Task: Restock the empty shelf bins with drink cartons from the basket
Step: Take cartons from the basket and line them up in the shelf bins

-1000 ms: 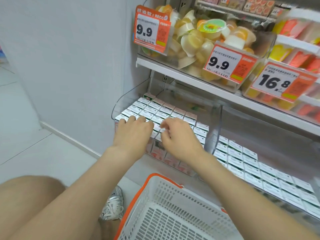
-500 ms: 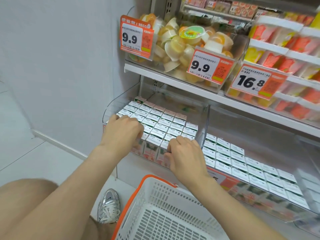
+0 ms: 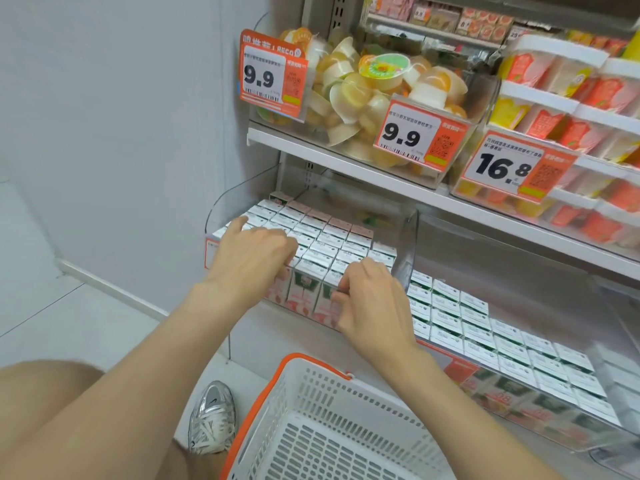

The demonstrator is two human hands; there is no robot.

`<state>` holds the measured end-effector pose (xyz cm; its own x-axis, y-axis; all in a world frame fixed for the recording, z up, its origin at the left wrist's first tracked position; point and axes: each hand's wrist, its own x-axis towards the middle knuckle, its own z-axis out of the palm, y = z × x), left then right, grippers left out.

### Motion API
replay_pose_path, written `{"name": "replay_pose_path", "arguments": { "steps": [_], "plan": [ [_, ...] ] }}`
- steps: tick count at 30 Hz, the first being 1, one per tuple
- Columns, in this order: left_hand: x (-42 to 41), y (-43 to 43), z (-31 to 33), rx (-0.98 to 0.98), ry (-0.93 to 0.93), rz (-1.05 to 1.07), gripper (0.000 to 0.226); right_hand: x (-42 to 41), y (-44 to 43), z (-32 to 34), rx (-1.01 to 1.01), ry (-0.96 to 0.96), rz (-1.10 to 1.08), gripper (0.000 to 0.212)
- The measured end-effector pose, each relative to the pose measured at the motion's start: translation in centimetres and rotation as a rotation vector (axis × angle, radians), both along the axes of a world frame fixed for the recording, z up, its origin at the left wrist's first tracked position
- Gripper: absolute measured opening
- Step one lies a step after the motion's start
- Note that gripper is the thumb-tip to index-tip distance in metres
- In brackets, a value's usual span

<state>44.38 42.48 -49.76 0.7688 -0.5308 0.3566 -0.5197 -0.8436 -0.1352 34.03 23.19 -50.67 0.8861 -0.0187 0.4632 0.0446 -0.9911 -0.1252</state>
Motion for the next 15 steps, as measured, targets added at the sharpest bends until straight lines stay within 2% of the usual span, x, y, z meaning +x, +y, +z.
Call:
{"name": "replay_pose_path", "arguments": {
  "steps": [5,10,15],
  "plan": [
    [1.5,-0.8,0.8,-0.054,-0.008,0.024,0.046,2.0,0.1,0.9,0.053,0.025,-0.028,0.023],
    [1.9,-2.6,-0.4,-0.054,0.013,0.067,0.031,3.0,-0.5,0.5,-0.133,0.044,-0.127,0.012],
    [1.9,-3.2,-1.0,-0.061,0.02,0.111,0.031,3.5,-0.1,-0.5,-0.277,0.077,-0.176,0.035]
  ]
}}
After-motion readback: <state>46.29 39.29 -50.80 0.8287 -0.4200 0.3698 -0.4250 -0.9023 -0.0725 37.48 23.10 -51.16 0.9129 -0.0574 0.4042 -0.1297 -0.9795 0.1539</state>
